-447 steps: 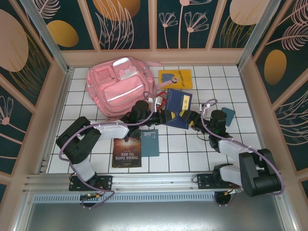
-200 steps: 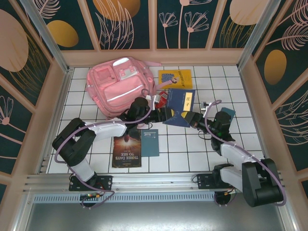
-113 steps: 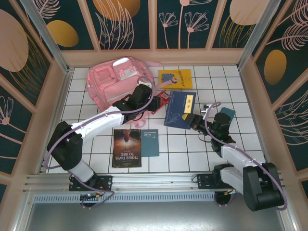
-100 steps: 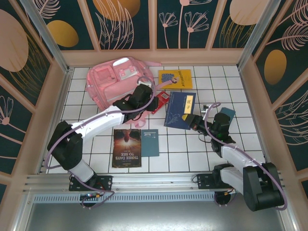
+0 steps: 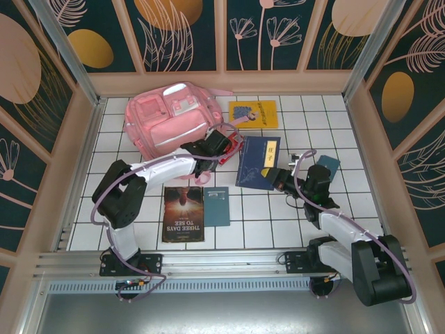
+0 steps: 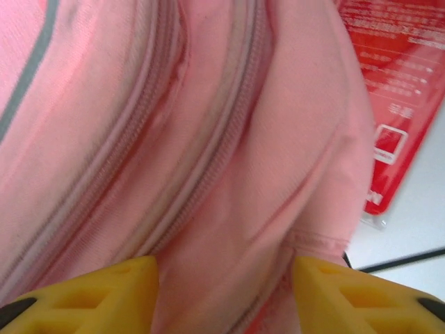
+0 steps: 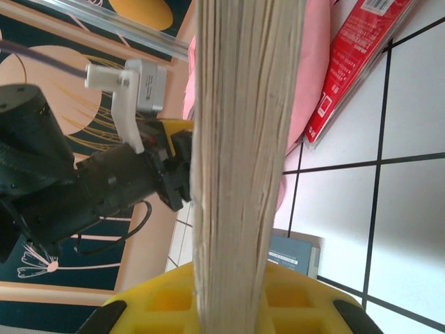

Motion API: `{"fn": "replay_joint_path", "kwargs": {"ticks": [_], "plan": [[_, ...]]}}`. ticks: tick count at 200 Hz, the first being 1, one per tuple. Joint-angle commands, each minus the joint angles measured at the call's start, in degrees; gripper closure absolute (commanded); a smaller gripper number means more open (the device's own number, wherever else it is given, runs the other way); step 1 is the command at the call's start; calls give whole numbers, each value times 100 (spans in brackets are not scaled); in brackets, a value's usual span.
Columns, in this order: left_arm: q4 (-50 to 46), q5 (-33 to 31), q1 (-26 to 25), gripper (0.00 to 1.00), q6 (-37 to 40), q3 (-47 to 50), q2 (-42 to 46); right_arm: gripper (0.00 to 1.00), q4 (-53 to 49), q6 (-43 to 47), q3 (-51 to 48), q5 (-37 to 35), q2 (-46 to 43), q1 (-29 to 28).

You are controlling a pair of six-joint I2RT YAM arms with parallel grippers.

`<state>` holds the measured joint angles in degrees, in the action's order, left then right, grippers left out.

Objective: Pack the student bag
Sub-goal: Open the student bag at the top-left of the table, then place the book in the student bag.

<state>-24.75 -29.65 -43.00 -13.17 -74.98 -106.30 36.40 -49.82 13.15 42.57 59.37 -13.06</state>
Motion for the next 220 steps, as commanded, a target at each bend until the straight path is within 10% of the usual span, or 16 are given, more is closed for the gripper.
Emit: {"fn": "replay_joint_path", "kwargs": {"ticks": [1,52,220], "plan": [[-139,-586,46,52,271,-246,-192,100,310,104,-14,-104,-61,-176],[-36,-812,42,100,230,-341,185,100,430,65,210,-424,368,-797],[120,401,13,100,26,-245,1913,100,1489,-887,3625,-791,4614,-2092]]}}
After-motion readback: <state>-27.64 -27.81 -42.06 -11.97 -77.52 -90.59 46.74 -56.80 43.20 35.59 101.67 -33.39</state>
